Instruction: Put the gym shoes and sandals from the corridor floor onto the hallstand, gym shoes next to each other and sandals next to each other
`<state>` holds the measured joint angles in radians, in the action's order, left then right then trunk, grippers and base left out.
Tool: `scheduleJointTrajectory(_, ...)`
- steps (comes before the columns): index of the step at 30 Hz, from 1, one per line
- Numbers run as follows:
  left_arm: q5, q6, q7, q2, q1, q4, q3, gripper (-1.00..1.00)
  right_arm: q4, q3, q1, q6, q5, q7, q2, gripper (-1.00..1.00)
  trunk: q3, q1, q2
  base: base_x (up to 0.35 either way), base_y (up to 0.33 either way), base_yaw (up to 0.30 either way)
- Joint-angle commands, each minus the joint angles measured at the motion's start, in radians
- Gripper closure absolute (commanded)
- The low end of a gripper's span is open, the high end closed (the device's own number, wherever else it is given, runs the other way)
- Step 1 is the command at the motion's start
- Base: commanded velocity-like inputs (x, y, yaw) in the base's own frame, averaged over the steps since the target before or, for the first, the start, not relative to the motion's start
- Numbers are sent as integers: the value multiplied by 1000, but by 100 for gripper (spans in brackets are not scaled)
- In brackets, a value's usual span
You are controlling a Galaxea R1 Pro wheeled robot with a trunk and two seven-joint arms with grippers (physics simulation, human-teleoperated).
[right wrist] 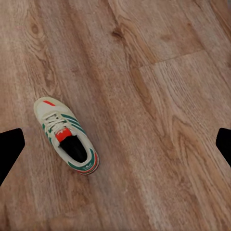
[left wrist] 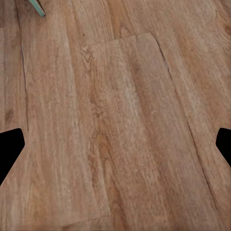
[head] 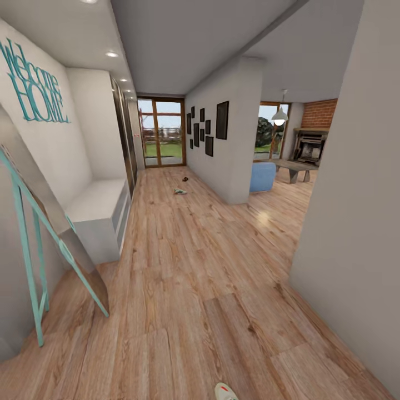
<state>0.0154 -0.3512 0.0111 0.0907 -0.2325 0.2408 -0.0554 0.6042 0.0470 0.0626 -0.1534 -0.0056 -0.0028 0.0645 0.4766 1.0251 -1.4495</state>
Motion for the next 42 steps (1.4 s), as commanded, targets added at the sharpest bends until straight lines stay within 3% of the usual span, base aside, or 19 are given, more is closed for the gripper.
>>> scheduleJointTrajectory(1, 1, -3, 1, 0, -1, -1, -3, -100, -1, 1, 0, -3, -1, 0, 0, -100, 1, 0, -1, 0, 0, 27)
scheduleJointTrajectory(42, 1, -3, 2, 0, -1, 0, -2, -100, 2, 0, 0, -3, 2, 2, 3, -100, 1, 0, -1, 0, -29, 2)
